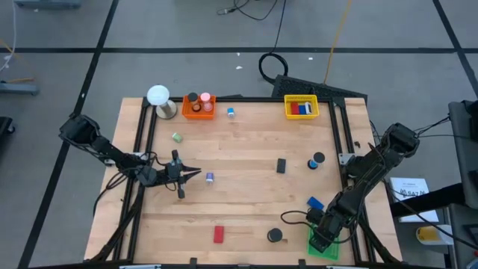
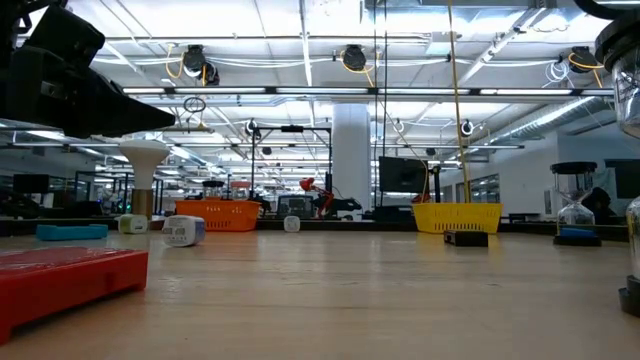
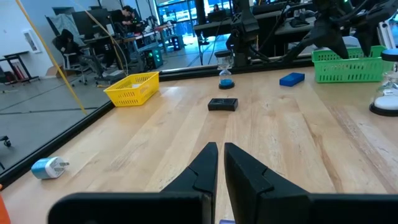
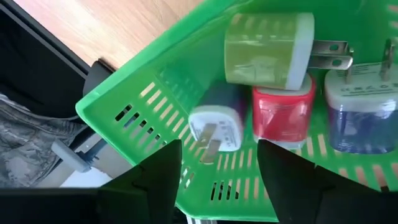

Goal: Pick & Place Office items
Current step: Put the black timer into the yellow basket

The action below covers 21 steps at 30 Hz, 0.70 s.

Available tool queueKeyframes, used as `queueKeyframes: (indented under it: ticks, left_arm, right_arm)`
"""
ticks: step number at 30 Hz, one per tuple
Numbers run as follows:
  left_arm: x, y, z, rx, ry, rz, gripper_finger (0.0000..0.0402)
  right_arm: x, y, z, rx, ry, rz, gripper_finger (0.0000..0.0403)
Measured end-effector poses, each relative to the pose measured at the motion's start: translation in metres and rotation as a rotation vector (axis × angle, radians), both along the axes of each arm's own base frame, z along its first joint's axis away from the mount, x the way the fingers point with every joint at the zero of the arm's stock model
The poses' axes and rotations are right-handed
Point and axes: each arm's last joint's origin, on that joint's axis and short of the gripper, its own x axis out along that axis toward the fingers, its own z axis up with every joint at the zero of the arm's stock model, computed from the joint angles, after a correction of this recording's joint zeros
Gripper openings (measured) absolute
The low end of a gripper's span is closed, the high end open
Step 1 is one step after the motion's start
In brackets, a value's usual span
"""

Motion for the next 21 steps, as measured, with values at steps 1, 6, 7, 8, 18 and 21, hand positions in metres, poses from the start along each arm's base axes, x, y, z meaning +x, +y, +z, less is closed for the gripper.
queueKeyframes:
  ticks: [1, 6, 7, 8, 18, 21]
  left_arm:
    - [0.000, 0.000, 0.000, 0.000, 0.000, 0.000, 0.0033]
    - [0.000, 0.000, 0.000, 0.000, 0.000, 0.000, 0.0033]
    - [0.000, 0.000, 0.000, 0.000, 0.000, 0.000, 0.0033]
    - [0.000, 0.000, 0.000, 0.000, 0.000, 0.000, 0.0033]
    - [0.000, 0.000, 0.000, 0.000, 0.000, 0.000, 0.0033]
    - [0.000, 0.000, 0.000, 0.000, 0.000, 0.000, 0.0033]
  right_arm:
    - [0.000, 0.000, 0.000, 0.002, 0.001, 0.001, 0.0208]
    - [-0.001, -0.001, 0.006, 0.027, -0.019, 0.001, 0.0211]
    - [-0.001, -0.001, 0.008, 0.030, -0.024, 0.001, 0.0206]
    - [-0.002, -0.003, 0.010, 0.032, -0.030, 0.003, 0.0198]
    - [-0.011, -0.024, 0.037, -0.097, -0.308, 0.053, 0.0045]
    - [-0.012, -0.030, 0.043, -0.167, -0.430, 0.094, 0.0008]
